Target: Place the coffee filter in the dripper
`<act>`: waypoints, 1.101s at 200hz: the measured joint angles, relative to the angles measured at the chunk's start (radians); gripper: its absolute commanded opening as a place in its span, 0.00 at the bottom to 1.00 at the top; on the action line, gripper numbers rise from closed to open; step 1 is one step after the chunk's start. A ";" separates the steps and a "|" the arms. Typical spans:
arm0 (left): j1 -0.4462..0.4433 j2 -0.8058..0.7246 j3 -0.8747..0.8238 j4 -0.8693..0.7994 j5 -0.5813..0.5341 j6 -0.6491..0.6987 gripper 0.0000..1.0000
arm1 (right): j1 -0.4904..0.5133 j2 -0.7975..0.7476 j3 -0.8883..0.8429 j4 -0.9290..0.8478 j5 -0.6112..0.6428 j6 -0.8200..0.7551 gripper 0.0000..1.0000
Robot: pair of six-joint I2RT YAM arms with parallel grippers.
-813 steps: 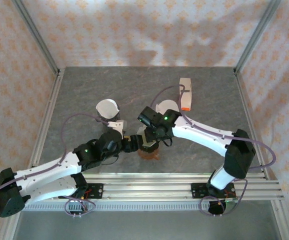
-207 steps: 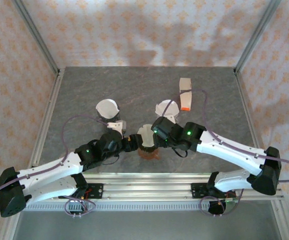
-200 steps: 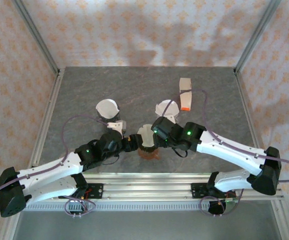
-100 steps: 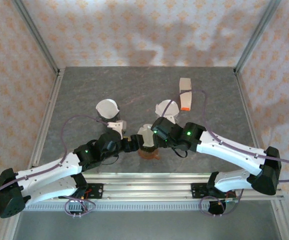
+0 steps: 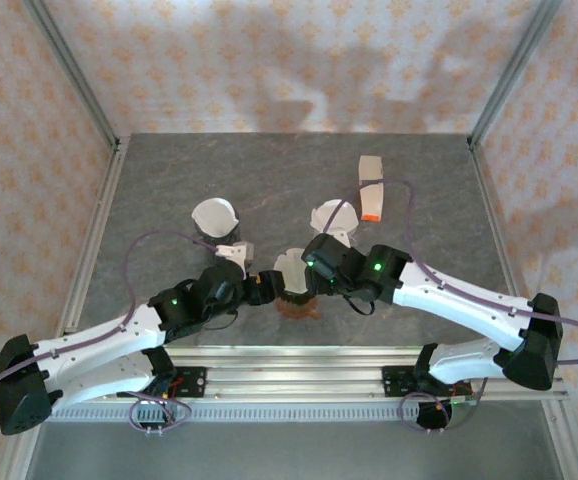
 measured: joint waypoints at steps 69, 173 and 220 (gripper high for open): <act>0.000 0.010 0.000 0.005 0.000 -0.001 0.75 | 0.000 -0.011 -0.009 0.026 -0.021 -0.001 0.58; 0.000 0.014 0.000 0.008 0.000 -0.003 0.76 | -0.006 -0.036 -0.031 0.052 -0.047 -0.004 0.60; 0.000 0.014 0.000 0.008 0.000 -0.003 0.76 | -0.061 -0.050 -0.025 0.065 -0.055 -0.005 0.50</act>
